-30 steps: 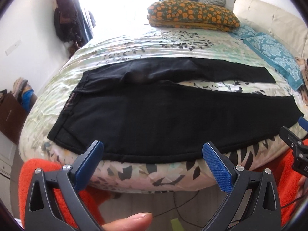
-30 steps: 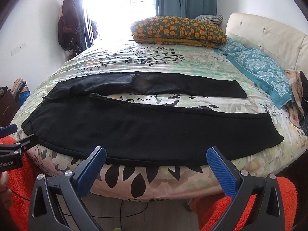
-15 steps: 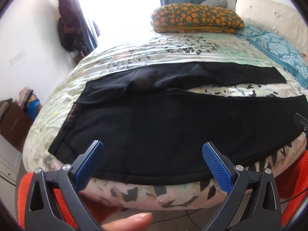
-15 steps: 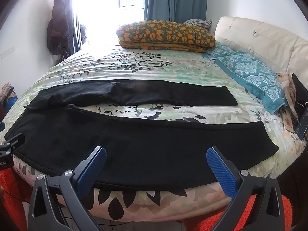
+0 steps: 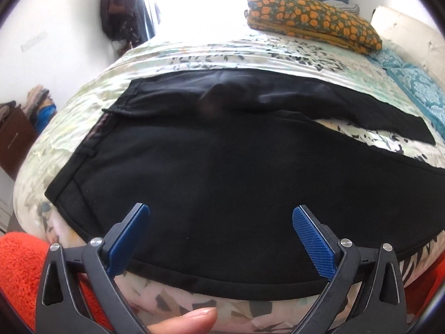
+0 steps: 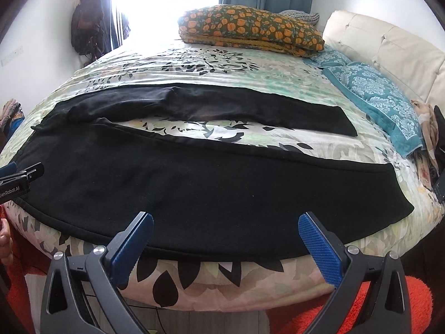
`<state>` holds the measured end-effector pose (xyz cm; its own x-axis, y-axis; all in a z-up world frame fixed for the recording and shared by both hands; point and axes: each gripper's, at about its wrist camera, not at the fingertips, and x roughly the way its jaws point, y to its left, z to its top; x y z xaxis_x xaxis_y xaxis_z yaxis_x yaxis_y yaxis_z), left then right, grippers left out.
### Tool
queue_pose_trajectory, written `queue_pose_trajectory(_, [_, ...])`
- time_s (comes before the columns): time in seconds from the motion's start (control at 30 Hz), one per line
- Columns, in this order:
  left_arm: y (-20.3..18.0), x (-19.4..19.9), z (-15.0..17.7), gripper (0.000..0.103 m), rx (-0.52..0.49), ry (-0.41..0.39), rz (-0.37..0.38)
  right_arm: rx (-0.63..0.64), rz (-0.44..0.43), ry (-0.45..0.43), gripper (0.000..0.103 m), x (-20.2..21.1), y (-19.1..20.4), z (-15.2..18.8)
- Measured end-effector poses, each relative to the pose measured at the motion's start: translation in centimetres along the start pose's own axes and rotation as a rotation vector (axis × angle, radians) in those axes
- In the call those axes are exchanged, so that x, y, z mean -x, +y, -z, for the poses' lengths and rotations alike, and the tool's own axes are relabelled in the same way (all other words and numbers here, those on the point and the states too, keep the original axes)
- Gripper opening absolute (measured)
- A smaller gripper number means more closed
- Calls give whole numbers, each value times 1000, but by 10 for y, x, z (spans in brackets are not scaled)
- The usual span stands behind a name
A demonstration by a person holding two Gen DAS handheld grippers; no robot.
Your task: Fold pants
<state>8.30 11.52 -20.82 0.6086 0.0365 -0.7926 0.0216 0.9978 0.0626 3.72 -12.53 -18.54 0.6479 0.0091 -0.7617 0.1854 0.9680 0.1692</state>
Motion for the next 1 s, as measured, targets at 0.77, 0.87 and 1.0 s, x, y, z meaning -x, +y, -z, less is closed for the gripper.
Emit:
queue_pose_trajectory(0.77, [-9, -35, 10, 103, -81, 45, 9, -72, -41, 19, 103, -13, -11, -1])
queue_pose_trajectory(0.87, [-12, -35, 11, 103, -80, 42, -2, -75, -41, 24, 103, -17, -12, -1])
queue_pose_trajectory(1.0, [-11, -36, 11, 103, -84, 47, 1, -73, -44, 31, 103, -22, -10, -3])
